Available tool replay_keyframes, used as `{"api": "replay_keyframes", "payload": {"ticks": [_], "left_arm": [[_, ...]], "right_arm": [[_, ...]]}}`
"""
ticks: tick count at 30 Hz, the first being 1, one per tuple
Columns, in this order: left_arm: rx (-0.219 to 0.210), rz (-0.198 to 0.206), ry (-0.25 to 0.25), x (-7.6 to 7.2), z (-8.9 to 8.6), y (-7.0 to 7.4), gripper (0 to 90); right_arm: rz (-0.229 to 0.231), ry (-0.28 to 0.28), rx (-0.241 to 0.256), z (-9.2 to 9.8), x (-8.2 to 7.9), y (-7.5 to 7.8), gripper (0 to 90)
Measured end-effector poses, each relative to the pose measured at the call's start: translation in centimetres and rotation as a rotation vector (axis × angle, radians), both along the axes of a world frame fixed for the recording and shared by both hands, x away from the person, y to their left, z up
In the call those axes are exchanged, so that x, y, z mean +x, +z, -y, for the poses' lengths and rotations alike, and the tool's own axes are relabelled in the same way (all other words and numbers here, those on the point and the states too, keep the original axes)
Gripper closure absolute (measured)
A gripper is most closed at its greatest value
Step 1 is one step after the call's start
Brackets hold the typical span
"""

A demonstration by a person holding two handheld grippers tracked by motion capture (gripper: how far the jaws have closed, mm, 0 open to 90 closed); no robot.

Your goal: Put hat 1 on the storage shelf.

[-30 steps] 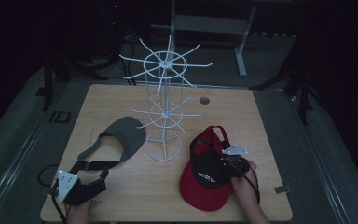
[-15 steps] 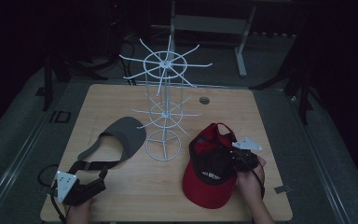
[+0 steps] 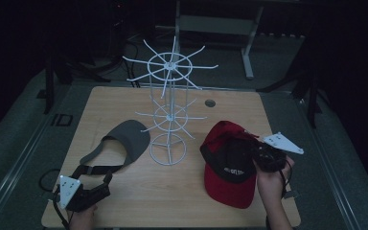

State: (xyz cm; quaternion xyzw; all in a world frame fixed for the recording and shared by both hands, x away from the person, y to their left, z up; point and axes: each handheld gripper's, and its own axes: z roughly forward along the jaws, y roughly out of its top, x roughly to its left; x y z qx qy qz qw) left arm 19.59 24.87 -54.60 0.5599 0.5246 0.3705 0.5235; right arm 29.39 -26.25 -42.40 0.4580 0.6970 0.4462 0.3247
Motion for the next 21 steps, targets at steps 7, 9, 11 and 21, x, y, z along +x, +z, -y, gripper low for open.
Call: {"api": "replay_keyframes", "payload": {"ticks": [7,9,11,21], "left_arm": [[-0.008,-0.01,-0.106,-0.5,0.3,1.2,1.3],[-0.009,-0.009,-0.126,-0.5,0.4,1.3,1.3],[-0.016,-0.01,-0.199,-0.7,1.2,2.0,1.3],[0.014,0.044,-0.38,-1.2,4.4,5.7,1.9]], "right_arm": [[0.057,0.017,0.05,0.3,-1.3,2.8,86.3],[0.066,0.019,0.049,0.3,-1.4,3.1,86.3],[0.079,0.015,0.038,0.3,-1.6,3.7,86.2],[0.095,0.012,0.048,0.9,-2.0,5.1,86.2]]}}
